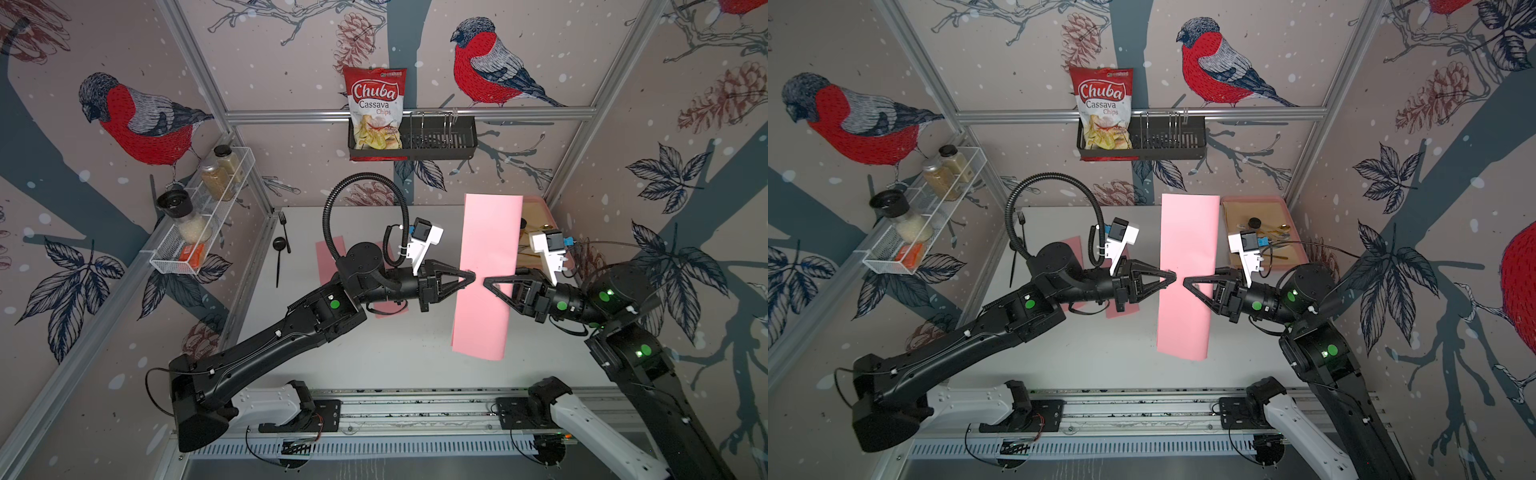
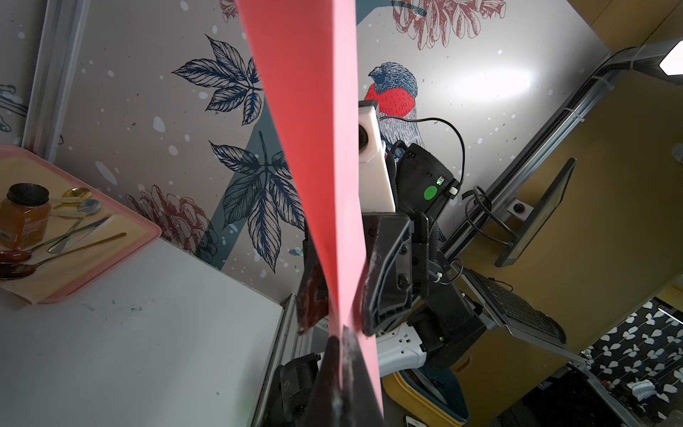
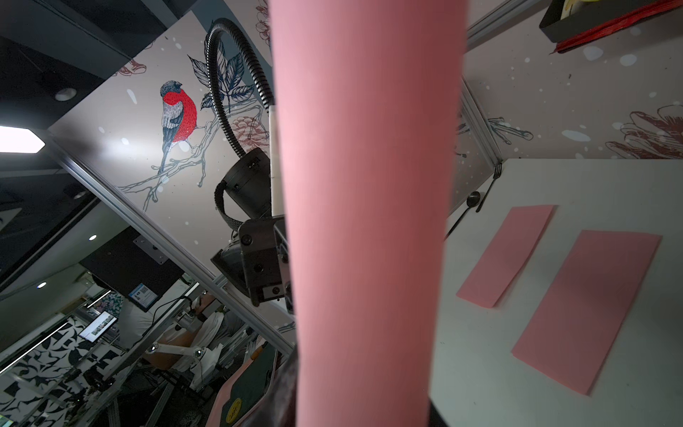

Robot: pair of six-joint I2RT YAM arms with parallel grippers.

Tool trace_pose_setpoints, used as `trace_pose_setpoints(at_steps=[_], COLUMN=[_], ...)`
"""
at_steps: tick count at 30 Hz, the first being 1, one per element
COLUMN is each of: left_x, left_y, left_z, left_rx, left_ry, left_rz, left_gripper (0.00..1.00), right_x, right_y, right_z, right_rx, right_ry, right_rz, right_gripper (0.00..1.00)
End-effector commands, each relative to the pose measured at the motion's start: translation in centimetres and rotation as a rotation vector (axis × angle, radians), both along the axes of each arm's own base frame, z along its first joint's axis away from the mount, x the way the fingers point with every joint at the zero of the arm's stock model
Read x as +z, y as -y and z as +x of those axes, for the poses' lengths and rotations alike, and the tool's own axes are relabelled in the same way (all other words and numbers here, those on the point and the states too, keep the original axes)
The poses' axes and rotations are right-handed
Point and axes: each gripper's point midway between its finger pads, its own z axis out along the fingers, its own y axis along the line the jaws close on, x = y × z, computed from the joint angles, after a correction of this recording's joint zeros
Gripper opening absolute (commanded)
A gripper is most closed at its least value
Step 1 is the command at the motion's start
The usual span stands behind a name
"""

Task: Fold the rectangular paper in half along the long edge
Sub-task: Fold the paper.

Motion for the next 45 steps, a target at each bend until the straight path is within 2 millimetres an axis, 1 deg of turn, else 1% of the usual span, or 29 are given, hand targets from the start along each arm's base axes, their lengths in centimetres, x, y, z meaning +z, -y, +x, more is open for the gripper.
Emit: trace_pose_setpoints(at_steps=[1,4,12,17,29,37,42,45], left_x=[1.59,1.64,1.46,1.46,1.30,1.45,1.48,1.42], left_y=[-0.21,-0.33,-0.21,-0.20,-0.22,-0.22,-0.35,-0.33], left_z=[-0.58,-0.61,-0.57,-0.59,-0.61,-0.67,-0.71,-0.68], left_rx=[-0.021,-0.017,-0.019,-0.021,-0.019,-0.025,-0.022,-0.021], left_ry=[0.038,0.040,0.038,0.041,0.041,0.037,0.038,0.037], left_rz=[-0.054,-0.052,-0.047,-0.045,-0.039,-0.045,-0.044,-0.043], left_gripper=[0.00,0.00,0.00,0.00,0.00,0.00,0.07,0.13], right_x=[0.84,0.76,1.09,1.11,0.68,1.41,1.29,1.30], right_y=[-0.02,0.02,0.24,0.25,0.20,0.36,0.40,0.43], right_z=[-0.26,-0.26,-0.87,-0.84,-0.86,-0.91,-0.76,-0.70], right_rx=[0.009,0.005,0.010,0.008,0.013,0.000,-0.009,-0.013], right_ry=[0.042,0.042,0.054,0.053,0.045,0.059,0.057,0.056], right_rz=[0.013,0.002,-0.007,-0.015,-0.042,-0.027,-0.032,-0.032], right_gripper=[0.28,0.24,0.20,0.19,0.19,0.19,0.18,0.18])
